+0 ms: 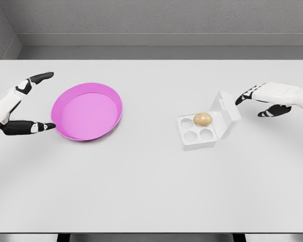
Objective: Pack egg into the box and close the box lid
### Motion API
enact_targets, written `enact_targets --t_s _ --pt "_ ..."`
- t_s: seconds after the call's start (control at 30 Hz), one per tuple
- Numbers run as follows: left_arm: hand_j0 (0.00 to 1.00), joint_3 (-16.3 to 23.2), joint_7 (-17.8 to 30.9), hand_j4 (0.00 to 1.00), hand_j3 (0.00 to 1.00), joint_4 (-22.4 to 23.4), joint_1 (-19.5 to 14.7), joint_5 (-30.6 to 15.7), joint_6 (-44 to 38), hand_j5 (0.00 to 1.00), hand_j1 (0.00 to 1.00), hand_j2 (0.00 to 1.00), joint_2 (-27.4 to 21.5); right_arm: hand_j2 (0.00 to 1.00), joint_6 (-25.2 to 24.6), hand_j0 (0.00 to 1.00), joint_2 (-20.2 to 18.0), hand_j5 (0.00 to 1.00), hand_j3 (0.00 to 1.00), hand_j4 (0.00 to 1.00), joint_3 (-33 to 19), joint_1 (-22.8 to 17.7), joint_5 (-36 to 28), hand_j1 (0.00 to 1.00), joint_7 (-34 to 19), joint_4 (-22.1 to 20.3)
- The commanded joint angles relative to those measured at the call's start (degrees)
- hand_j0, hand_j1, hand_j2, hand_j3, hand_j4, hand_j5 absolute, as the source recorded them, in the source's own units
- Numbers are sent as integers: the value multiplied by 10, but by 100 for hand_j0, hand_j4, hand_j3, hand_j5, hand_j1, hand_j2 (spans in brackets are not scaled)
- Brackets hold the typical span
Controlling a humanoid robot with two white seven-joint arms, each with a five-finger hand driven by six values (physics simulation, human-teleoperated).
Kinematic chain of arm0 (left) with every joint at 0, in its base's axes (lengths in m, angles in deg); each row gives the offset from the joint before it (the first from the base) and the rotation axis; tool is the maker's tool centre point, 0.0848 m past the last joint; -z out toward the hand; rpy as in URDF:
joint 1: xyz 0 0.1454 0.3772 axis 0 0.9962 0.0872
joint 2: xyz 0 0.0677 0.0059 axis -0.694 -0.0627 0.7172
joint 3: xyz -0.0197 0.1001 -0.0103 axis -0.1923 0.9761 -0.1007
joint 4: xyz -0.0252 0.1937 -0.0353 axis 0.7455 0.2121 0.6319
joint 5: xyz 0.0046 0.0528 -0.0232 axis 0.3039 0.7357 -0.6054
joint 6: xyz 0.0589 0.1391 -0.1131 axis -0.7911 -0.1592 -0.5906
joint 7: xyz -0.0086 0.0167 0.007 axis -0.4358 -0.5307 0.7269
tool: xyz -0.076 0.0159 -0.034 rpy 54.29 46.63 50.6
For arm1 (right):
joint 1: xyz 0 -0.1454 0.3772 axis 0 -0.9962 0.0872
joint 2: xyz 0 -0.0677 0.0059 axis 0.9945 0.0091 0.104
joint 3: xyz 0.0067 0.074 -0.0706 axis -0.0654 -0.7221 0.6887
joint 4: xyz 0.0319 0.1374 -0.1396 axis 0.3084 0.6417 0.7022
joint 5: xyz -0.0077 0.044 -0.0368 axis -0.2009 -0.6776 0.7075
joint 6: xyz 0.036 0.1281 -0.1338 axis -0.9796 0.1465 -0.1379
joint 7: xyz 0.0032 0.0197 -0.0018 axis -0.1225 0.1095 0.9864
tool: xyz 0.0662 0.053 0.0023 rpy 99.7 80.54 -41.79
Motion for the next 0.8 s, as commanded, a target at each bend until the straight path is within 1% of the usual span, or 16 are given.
enact_targets --t_s 0.0,0.1,0.2,0.23,0.33,0.4,0.53,0.77 --pt "100 14 0 100 100 12 0 5 -1 100 100 100 0 75 -1 75 -6 75 75 75 1 0 -4 75 1 -15" --pt "100 13 0 100 100 11 1 4 -1 100 100 100 1 75 -1 75 -8 75 75 75 1 -1 -5 75 2 -24" --pt "100 13 0 100 100 11 1 3 -1 100 100 100 1 75 -1 75 -16 75 75 75 0 -2 -6 75 4 -48" --pt "100 13 0 100 100 11 1 4 -1 100 100 100 1 75 -1 75 -21 75 75 75 0 -2 -7 75 4 -50" --pt "100 13 0 100 100 11 1 4 -1 100 100 100 1 76 -1 76 -31 76 76 76 -1 -2 -14 76 6 -85" --pt "100 12 0 100 100 11 1 4 -1 100 100 100 3 76 -1 76 -31 76 76 76 0 -4 -20 76 5 -89" --pt "100 12 0 100 100 11 1 4 -1 100 100 100 4 75 -1 75 -31 75 75 75 14 -5 -20 75 6 -119" --pt "100 11 0 100 100 11 1 3 -1 100 100 100 4 75 -1 75 -32 75 75 75 14 -6 -25 75 7 -144"
